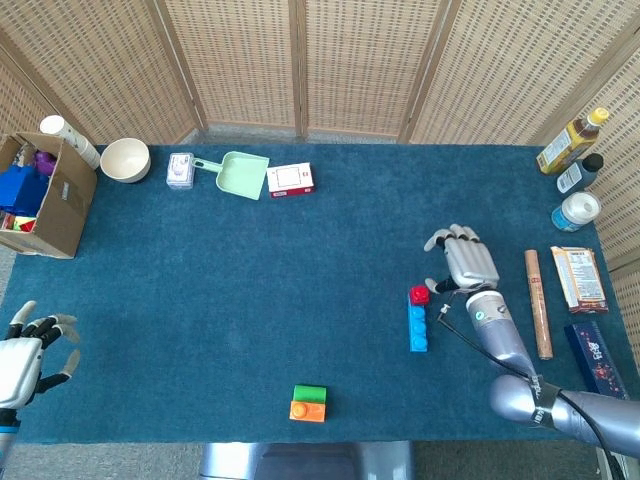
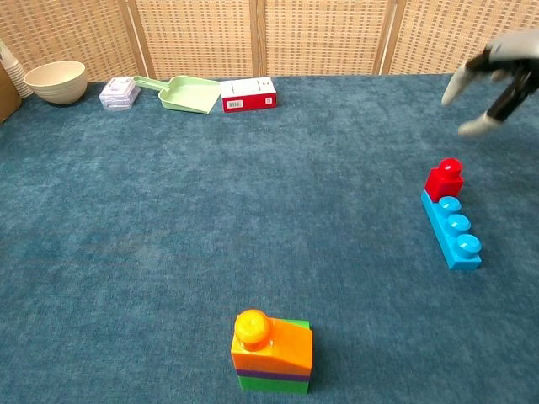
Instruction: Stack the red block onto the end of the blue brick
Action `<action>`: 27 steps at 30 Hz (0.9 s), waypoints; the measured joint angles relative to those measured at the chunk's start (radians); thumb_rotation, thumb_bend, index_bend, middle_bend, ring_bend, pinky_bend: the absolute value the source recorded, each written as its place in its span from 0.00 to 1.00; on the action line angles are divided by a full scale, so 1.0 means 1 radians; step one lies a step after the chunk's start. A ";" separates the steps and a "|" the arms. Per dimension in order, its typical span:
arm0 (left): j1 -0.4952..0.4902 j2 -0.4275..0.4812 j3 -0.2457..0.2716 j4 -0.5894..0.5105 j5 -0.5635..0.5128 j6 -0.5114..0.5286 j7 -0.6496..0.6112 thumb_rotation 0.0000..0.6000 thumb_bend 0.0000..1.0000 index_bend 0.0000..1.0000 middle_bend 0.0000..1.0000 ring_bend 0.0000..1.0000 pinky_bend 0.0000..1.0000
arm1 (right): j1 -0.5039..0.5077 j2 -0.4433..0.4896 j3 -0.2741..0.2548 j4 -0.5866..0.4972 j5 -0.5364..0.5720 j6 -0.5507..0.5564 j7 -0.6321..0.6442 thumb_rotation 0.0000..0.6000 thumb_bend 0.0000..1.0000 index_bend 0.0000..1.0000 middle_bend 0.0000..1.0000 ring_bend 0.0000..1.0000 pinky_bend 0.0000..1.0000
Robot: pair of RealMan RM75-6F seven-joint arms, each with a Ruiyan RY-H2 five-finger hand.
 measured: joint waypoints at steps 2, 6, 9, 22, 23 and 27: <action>0.001 0.004 -0.001 -0.005 -0.002 0.002 0.003 1.00 0.47 0.48 0.33 0.31 0.07 | -0.028 -0.001 0.012 -0.002 -0.056 0.051 0.039 1.00 0.28 0.41 0.21 0.05 0.08; 0.002 0.016 0.001 -0.020 -0.006 -0.005 0.009 1.00 0.47 0.47 0.31 0.29 0.07 | -0.090 -0.012 0.012 0.001 -0.182 0.158 0.093 1.00 0.28 0.42 0.25 0.07 0.08; 0.002 0.034 0.003 -0.036 -0.014 -0.016 0.019 1.00 0.47 0.46 0.29 0.26 0.06 | -0.149 -0.021 -0.005 0.008 -0.295 0.257 0.114 1.00 0.28 0.42 0.26 0.08 0.08; 0.016 0.082 0.018 -0.104 -0.007 -0.006 0.056 1.00 0.47 0.37 0.25 0.22 0.03 | -0.360 -0.040 -0.135 0.035 -0.592 0.533 -0.021 1.00 0.28 0.42 0.26 0.06 0.07; 0.020 0.084 0.020 -0.106 -0.005 -0.001 0.057 1.00 0.47 0.36 0.25 0.22 0.03 | -0.380 -0.040 -0.143 0.032 -0.600 0.550 -0.031 1.00 0.28 0.42 0.26 0.06 0.07; 0.030 0.086 0.028 -0.110 0.015 0.019 0.055 1.00 0.47 0.33 0.24 0.21 0.02 | -0.445 -0.037 -0.167 0.014 -0.625 0.585 -0.042 1.00 0.28 0.42 0.26 0.05 0.07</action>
